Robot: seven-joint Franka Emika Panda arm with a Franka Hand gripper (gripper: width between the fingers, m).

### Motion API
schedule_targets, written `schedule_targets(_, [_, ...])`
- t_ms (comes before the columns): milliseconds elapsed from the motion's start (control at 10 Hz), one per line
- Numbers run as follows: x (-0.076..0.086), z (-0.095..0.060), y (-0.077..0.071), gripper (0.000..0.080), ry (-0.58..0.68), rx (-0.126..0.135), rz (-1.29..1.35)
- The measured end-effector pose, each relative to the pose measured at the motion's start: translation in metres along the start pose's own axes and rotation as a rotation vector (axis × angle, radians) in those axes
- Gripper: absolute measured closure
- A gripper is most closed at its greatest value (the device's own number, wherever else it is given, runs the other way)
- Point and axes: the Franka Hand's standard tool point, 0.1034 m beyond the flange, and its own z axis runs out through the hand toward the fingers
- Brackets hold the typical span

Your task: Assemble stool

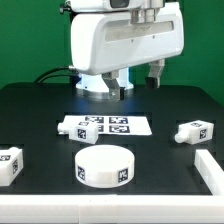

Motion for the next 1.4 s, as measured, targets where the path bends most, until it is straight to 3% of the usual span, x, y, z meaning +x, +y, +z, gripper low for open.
schedule_targets(600, [-0.006, 0.004, 0.004, 0.015, -0.007, 0.005, 0.007])
schedule_targets(800, [-0.016, 0.043, -0.001, 0.015, -0.019, 0.016, 0.041])
schedule_targets(1000, [-0.016, 0.07, -0.003, 0.015, 0.011, -0.011, 0.05])
schedule_targets(1400, [-0.02, 0.073, -0.005, 0.015, 0.01, -0.011, 0.059])
